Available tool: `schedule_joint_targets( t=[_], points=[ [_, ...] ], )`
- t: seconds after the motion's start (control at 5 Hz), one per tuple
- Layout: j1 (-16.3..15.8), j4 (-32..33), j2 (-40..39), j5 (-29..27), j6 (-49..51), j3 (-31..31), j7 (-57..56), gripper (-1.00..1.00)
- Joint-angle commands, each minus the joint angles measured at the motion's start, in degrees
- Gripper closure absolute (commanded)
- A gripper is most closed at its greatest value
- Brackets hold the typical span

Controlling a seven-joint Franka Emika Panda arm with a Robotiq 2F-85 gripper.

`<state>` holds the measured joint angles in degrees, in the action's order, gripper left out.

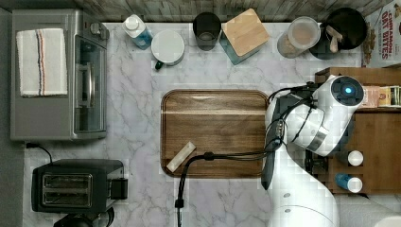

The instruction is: Close the drawer.

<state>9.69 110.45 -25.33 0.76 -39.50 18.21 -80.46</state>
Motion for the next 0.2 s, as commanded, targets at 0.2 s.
schedule_joint_targets(
  t=[0.2],
  points=[
    [6.45,-5.87,4.23,1.70,-1.68,7.54,-0.35,1.00]
  ],
)
